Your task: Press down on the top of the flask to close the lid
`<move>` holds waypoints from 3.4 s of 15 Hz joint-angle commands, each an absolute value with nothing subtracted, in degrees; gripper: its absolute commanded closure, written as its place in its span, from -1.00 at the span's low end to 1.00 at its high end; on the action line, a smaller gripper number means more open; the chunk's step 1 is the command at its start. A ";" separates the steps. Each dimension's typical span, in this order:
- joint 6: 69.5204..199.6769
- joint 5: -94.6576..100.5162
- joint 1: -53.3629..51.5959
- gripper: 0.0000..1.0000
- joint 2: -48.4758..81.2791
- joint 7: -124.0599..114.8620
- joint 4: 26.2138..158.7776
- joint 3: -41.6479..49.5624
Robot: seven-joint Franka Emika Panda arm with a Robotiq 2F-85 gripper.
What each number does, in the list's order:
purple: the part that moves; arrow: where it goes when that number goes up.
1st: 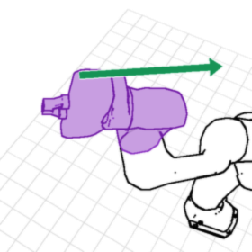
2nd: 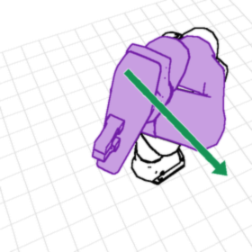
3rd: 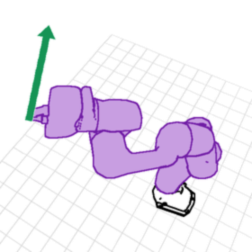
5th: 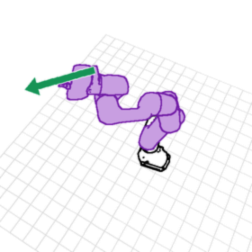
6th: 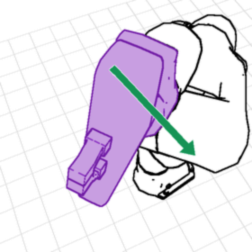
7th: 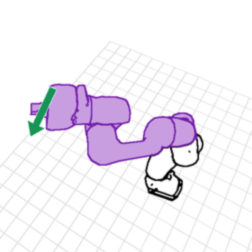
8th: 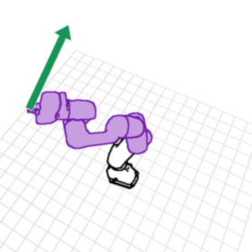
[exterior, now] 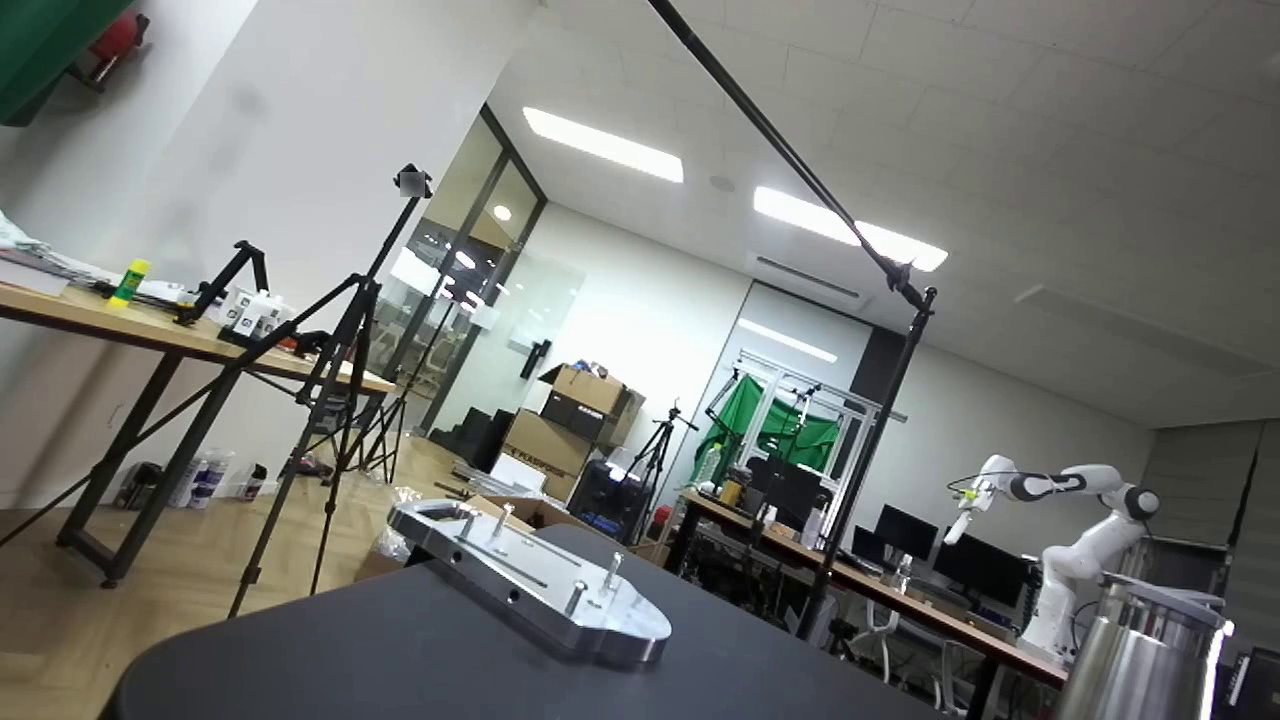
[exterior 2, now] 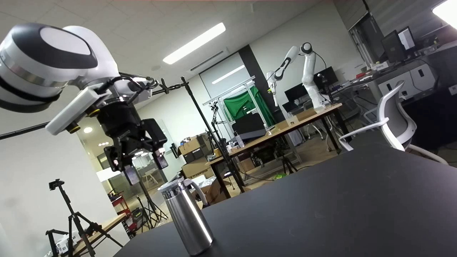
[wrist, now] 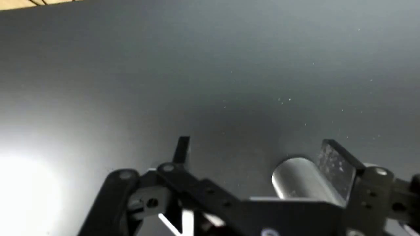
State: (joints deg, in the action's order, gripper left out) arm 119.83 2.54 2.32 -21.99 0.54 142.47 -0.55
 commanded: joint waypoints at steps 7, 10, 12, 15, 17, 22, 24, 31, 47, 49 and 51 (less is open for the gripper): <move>126.17 4.91 1.08 0.38 -9.91 -5.41 124.02 -4.10; 126.45 5.39 0.35 0.79 -4.93 -6.91 118.77 -4.75; 125.34 5.64 -0.49 0.98 -2.07 -7.51 115.89 -5.02; 122.14 7.23 -1.83 1.00 0.47 -7.74 113.37 -5.06; 124.59 5.95 -2.12 0.98 -0.58 -5.51 115.94 -4.46; 123.75 6.47 -2.32 0.98 0.14 -5.58 114.91 -4.46; 123.74 6.52 -2.32 0.98 0.14 -5.59 114.88 -4.46; 122.74 6.03 -2.62 1.00 4.77 -3.31 110.15 -4.53; 117.60 0.61 -2.96 1.00 15.32 3.57 102.16 -4.50; 116.57 0.81 -3.05 1.00 15.90 3.38 101.88 -4.45; 115.94 1.05 -3.12 1.00 16.26 3.27 101.86 -4.42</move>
